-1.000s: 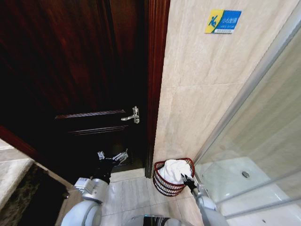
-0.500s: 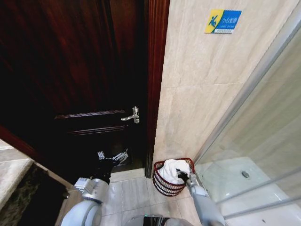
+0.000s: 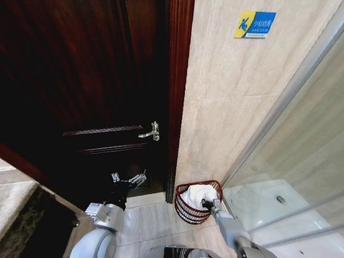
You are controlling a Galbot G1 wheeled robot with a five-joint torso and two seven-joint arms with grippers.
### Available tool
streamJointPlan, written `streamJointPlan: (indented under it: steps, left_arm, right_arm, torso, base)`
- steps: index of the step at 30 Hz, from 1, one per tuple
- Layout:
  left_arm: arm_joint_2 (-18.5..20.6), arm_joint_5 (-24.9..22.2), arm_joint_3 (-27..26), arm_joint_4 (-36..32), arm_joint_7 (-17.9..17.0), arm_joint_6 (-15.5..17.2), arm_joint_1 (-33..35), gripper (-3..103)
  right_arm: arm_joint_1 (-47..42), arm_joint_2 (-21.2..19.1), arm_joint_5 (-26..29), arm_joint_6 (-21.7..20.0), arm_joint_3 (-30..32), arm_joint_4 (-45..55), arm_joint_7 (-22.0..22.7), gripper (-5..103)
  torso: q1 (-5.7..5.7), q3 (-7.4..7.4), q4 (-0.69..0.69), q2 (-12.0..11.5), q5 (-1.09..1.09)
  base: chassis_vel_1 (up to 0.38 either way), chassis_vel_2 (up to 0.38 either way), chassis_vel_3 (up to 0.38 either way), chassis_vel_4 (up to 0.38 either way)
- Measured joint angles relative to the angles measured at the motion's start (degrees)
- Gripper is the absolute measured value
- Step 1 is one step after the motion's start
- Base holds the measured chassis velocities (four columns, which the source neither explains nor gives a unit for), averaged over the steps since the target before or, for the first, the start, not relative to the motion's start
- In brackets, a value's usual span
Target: Discard the used towel into the hamper.
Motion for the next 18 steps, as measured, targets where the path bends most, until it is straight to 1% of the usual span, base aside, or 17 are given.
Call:
streamJointPlan:
  steps: [1, 2, 3, 4, 5, 6, 8, 9, 10, 11, 12, 13, 14, 16, 17, 18]
  left_arm:
    - [0.0, 0.0, 0.0, 0.0, 0.0, 0.0, 0.0, 100]
    - [0.0, 0.0, 0.0, 0.0, 0.0, 0.0, 0.0, 100]
    - [0.0, 0.0, 0.0, 0.0, 0.0, 0.0, 0.0, 100]
    - [-0.01, 0.0, -0.01, 0.0, 0.0, 0.0, 0.0, 100]
    - [-0.01, 0.0, -0.01, 0.0, 0.0, 0.0, 0.0, 100]
    - [0.0, 0.0, 0.0, 0.0, 0.0, 0.0, -0.01, 100]
    - [0.0, 0.0, 0.0, 0.0, 0.0, 0.0, 0.0, 100]
    - [0.0, 0.0, 0.0, 0.0, 0.0, 0.0, 0.0, 100]
    - [0.01, 0.0, 0.0, 0.0, 0.0, 0.0, 0.0, 100]
    - [0.0, 0.0, 0.0, 0.0, 0.0, 0.0, 0.0, 100]
    - [0.01, 0.0, 0.01, 0.0, 0.0, 0.0, 0.0, 100]
    - [0.01, 0.0, 0.01, 0.0, 0.0, 0.0, 0.0, 100]
    - [0.0, 0.0, 0.0, 0.0, 0.0, 0.0, 0.0, 100]
    - [0.0, 0.0, 0.0, 0.0, 0.0, 0.0, 0.0, 100]
    - [0.0, 0.0, 0.0, 0.0, 0.0, 0.0, 0.0, 100]
    - [0.0, 0.0, 0.0, 0.0, 0.0, 0.0, 0.0, 100]
  right_arm:
    - [0.0, 0.0, 0.0, 0.0, 0.0, 0.0, 0.0, 1]
    - [-1.53, -0.1, 0.34, -0.07, -0.11, 2.12, 0.04, 0]
    - [-3.78, -0.41, -0.09, 0.35, -0.25, 5.07, -0.64, 4]
    - [-5.59, -0.73, -0.68, 1.54, -0.25, 7.08, -1.8, 8]
    - [-5.59, -0.73, -0.68, 1.54, -0.25, 7.08, -1.8, 8]
    - [-7.22, -1.05, -0.33, 3.11, -0.25, 8.74, -3.23, 8]
    - [-11.07, -1.73, 2.06, 7.04, -0.25, 12.9, -5.45, 19]
    - [-11.07, -1.73, 2.06, 7.04, -0.25, 12.9, -5.45, 19]
    - [-13.62, -2.16, 3.59, 8.03, -0.24, 16.66, -6.92, 24]
    - [-15.97, -2.49, 5.08, 8.44, -0.25, 20.81, -7.67, 29]
    - [-17.08, -2.59, 5.78, 8.61, -0.27, 22.92, -7.88, 35]
    - [-17.08, -2.59, 5.78, 8.61, -0.27, 22.92, -7.88, 35]
    - [-19.43, -2.79, 7.19, 8.87, -0.39, 27.17, -8.08, 40]
    - [-22.95, -3.02, 9.12, 9.64, -0.4, 33.4, -8.5, 51]
    - [-22.95, -3.02, 9.12, 9.64, -0.4, 33.4, -8.5, 51]
    - [-24.49, -3.16, 9.66, 9.87, -0.31, 36.31, -8.65, 51]
  torso:
    - [0.0, 0.0, 0.0, 0.0, 0.0]
    - [0.0, 0.0, 0.01, 0.0, 0.02]
    - [0.0, 0.0, 0.01, 0.0, 0.02]
    - [0.0, 0.0, -0.03, 0.0, 0.0]
    - [0.0, 0.0, -0.03, 0.0, 0.0]
    - [0.0, -0.01, -0.04, 0.0, 0.0]
    - [-0.01, 0.0, -0.03, 0.0, 0.03]
    - [-0.01, 0.0, -0.03, 0.0, 0.03]
    - [0.0, 0.0, -0.05, 0.0, 0.02]
    - [-0.01, 0.0, -0.04, 0.0, 0.0]
    - [-0.01, 0.0, -0.05, 0.0, -0.01]
    - [-0.01, 0.0, -0.05, 0.0, -0.01]
    - [-0.01, 0.0, -0.02, 0.0, -0.01]
    - [-0.01, 0.0, -0.03, 0.0, 0.01]
    - [-0.01, 0.0, -0.03, 0.0, 0.01]
    - [-0.01, 0.0, -0.03, 0.0, 0.01]
  base:
    - [0.0, 0.0, 0.0, 0.0]
    - [0.0, 0.0, 0.0, 0.0]
    - [0.0, 0.0, 0.0, 0.0]
    - [0.0, 0.0, 0.0, 0.0]
    - [0.0, 0.0, 0.0, 0.0]
    - [0.0, 0.0, 0.0, 0.0]
    - [0.0, 0.0, 0.0, 0.0]
    - [0.0, 0.0, 0.0, 0.0]
    - [0.0, 0.0, 0.0, 0.0]
    - [0.0, 0.0, 0.0, 0.0]
    - [0.0, 0.0, 0.0, 0.0]
    - [0.0, 0.0, 0.0, 0.0]
    - [0.0, 0.0, 0.0, 0.0]
    - [0.0, 0.0, 0.0, 0.0]
    - [0.0, 0.0, 0.0, 0.0]
    - [0.0, 0.0, 0.0, 0.0]
